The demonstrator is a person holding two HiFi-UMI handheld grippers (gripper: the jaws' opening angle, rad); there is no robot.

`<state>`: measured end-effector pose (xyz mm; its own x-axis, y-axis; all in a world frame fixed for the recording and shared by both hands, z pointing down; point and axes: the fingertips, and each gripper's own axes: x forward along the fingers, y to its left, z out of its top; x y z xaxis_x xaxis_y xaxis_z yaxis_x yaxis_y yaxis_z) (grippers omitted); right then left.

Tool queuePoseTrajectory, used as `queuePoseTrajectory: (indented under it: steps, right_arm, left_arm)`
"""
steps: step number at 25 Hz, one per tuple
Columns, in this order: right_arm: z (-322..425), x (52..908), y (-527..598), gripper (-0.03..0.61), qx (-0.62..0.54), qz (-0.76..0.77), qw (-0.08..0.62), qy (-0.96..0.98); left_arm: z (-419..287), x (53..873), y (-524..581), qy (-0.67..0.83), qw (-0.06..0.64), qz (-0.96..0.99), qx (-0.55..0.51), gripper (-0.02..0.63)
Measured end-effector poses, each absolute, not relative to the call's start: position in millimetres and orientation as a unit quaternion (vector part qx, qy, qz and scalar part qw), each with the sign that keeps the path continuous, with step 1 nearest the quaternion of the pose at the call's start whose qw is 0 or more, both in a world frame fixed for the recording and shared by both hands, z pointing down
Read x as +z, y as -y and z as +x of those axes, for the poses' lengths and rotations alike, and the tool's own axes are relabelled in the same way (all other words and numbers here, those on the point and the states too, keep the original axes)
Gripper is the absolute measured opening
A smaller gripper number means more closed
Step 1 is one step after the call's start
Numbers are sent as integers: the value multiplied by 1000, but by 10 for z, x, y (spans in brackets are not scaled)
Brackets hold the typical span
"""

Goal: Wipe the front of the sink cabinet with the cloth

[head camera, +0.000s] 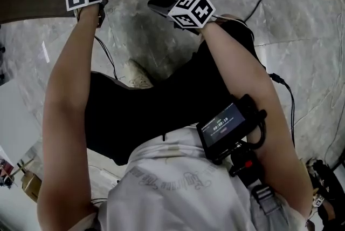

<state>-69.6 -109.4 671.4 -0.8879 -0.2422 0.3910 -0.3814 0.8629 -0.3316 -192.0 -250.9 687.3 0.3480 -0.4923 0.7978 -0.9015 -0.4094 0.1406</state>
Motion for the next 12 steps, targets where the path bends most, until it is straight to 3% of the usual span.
queuePoseTrajectory:
  steps: [8, 12]
  right_arm:
    - [-570, 6619, 1126, 12, 208, 179, 139, 951]
    - [-414, 6570, 1131, 12, 213, 188, 122, 951]
  left_arm:
    - [-1285, 6721, 2590, 422, 309, 806, 278, 120]
    - [-922, 6654, 2459, 402, 265, 826, 294, 120]
